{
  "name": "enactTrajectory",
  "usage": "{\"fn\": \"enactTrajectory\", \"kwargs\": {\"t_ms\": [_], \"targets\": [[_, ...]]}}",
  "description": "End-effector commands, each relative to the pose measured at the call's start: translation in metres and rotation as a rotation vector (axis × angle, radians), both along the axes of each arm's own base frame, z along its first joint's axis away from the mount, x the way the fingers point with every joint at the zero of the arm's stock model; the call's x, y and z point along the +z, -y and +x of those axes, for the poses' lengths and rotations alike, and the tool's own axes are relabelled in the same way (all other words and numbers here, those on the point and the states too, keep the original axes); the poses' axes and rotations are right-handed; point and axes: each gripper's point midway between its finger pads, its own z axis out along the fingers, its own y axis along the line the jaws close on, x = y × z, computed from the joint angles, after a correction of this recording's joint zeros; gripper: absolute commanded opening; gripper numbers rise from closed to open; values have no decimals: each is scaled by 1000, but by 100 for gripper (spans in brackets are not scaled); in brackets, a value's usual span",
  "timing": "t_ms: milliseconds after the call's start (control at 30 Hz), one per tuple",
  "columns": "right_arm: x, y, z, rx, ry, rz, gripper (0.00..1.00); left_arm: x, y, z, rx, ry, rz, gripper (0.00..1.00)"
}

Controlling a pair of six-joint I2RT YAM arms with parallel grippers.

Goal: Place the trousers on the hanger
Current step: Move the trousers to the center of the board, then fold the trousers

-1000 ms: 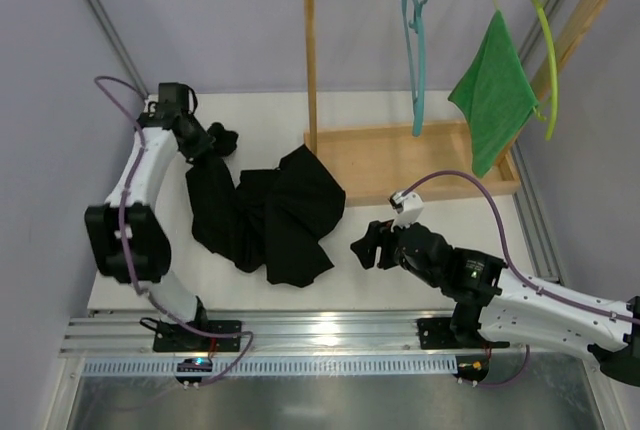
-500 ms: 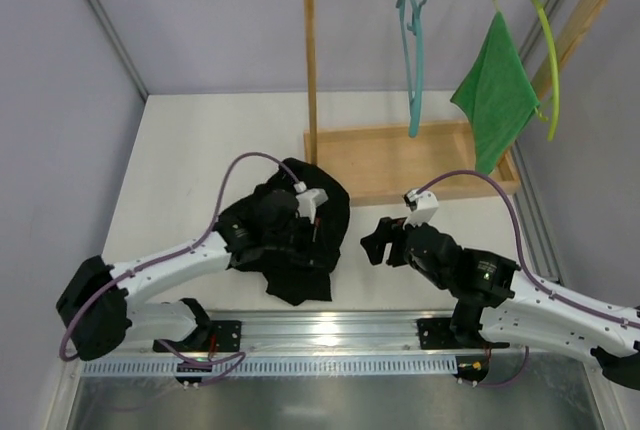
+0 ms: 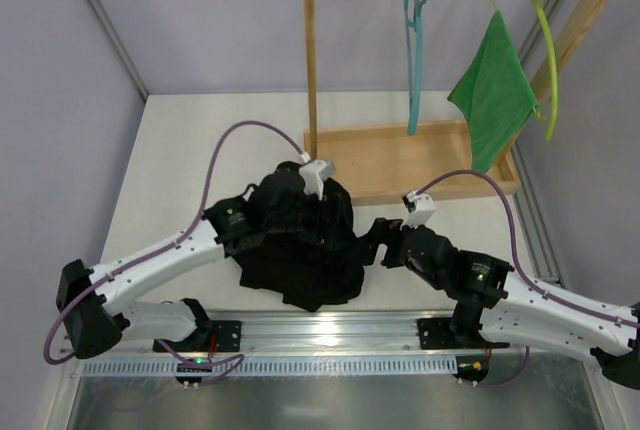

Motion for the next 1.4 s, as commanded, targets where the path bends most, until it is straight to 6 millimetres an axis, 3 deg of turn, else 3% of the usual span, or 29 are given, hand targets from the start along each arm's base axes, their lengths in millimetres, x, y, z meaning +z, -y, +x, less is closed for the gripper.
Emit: {"fn": "enactTrajectory", "kwargs": {"t_ms": [0, 33, 67, 133, 167, 200, 300, 367, 433, 467, 500, 533, 567, 667, 867, 967, 1033, 1100, 1167, 1300, 1367], "targets": [[1, -22, 5, 23, 10, 49, 89, 25, -65, 76, 393, 134, 189, 80], [-6, -26, 6, 35, 1, 34, 89, 25, -95, 94, 505, 100, 260, 79], [-5, -34, 8, 48, 6, 47, 89, 24, -109, 104, 561, 82, 283, 79], [-29, -46, 6, 88, -27, -8, 89, 20, -140, 125, 683, 77, 317, 79], [-31, -52, 8, 96, -25, -3, 89, 15, -150, 128, 716, 72, 339, 79], [-50, -56, 8, 108, -53, -53, 88, 11, -160, 133, 748, 68, 357, 79], [-67, -58, 13, 94, -63, -103, 81, -9, -161, 131, 729, 44, 381, 79], [-80, -49, 18, 52, -73, -159, 61, -23, -160, 129, 715, 17, 400, 79], [-81, -38, 20, 8, -73, -180, 46, -44, -168, 128, 734, -6, 452, 79], [-87, -19, 20, -61, -94, -230, 38, -52, -173, 130, 748, -18, 479, 79], [-83, -9, 20, -114, -106, -236, 12, -58, -182, 130, 774, -33, 505, 79], [-82, 6, 20, -174, -118, -257, 4, -60, -185, 132, 789, -33, 515, 79], [-81, 39, 15, -299, -145, -283, 4, -59, -189, 133, 805, -21, 525, 78], [-68, 87, 3, -450, -164, -268, 4, -49, -177, 132, 730, 2, 464, 79], [-63, 107, -7, -500, -162, -108, 4, -32, -137, 132, 555, -3, 325, 79], [-61, 119, -9, -544, -162, -82, 4, -42, -143, 142, 581, -9, 399, 79], [-58, 121, -9, -547, -158, -87, 9, -52, -144, 149, 578, -5, 444, 79], [-49, 115, -7, -510, -144, -87, 40, -52, -138, 156, 563, 11, 432, 79], [-37, 101, -6, -415, -116, -103, 52, -57, -132, 163, 543, 18, 434, 79], [-17, 83, -2, -304, -60, -128, 56, -72, -130, 172, 528, 13, 477, 77], [-4, 62, 3, -202, -2, -123, 56, -82, -127, 173, 509, -13, 493, 72]]}}
